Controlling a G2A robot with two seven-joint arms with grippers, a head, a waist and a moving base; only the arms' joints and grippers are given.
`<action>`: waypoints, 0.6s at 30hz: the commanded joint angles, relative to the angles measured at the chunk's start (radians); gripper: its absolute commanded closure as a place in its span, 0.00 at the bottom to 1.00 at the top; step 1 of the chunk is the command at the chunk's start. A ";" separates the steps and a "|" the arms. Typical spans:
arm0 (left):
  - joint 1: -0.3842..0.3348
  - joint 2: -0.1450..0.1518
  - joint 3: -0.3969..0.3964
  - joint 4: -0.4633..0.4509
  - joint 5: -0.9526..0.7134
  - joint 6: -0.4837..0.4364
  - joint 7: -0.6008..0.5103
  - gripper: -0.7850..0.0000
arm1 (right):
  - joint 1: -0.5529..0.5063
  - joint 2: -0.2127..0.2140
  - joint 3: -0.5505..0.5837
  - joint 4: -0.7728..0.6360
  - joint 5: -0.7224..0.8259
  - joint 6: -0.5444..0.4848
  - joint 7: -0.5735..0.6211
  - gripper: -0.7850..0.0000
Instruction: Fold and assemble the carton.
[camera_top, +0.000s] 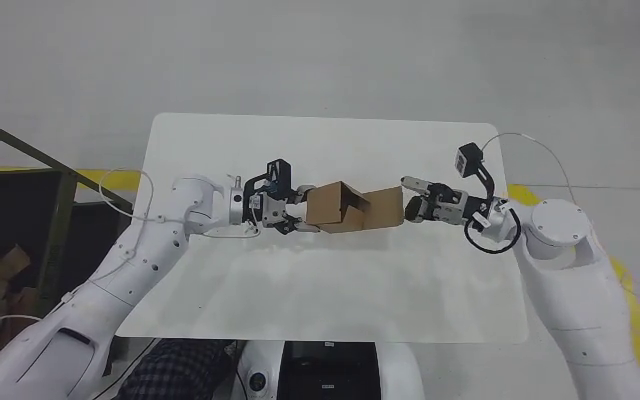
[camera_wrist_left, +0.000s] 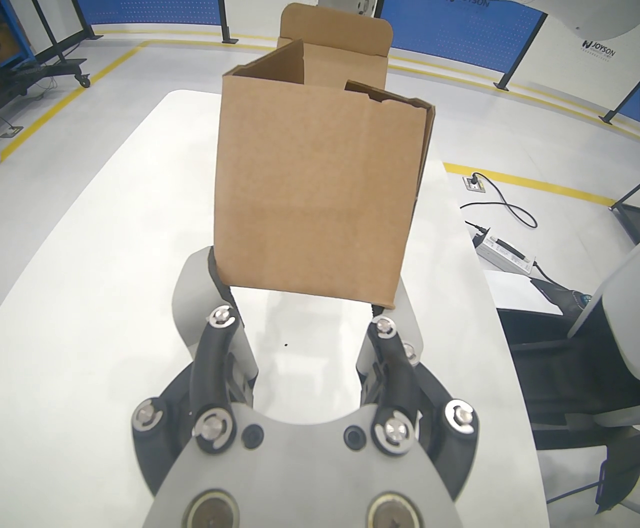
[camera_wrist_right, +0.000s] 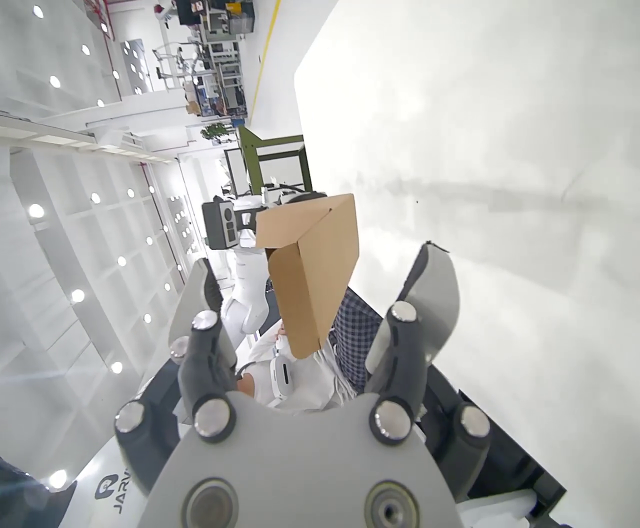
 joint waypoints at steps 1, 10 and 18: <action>-0.001 -0.001 0.001 0.001 0.000 0.000 -0.005 0.85 | 0.005 0.000 -0.020 -0.006 -0.021 0.007 0.013 0.25; -0.008 -0.002 0.010 0.000 -0.011 0.000 -0.031 0.84 | 0.020 0.003 -0.069 -0.030 -0.093 0.012 0.035 0.68; -0.008 0.002 0.019 -0.012 -0.043 0.000 -0.015 0.73 | 0.011 0.005 -0.079 -0.041 -0.088 -0.015 0.041 1.00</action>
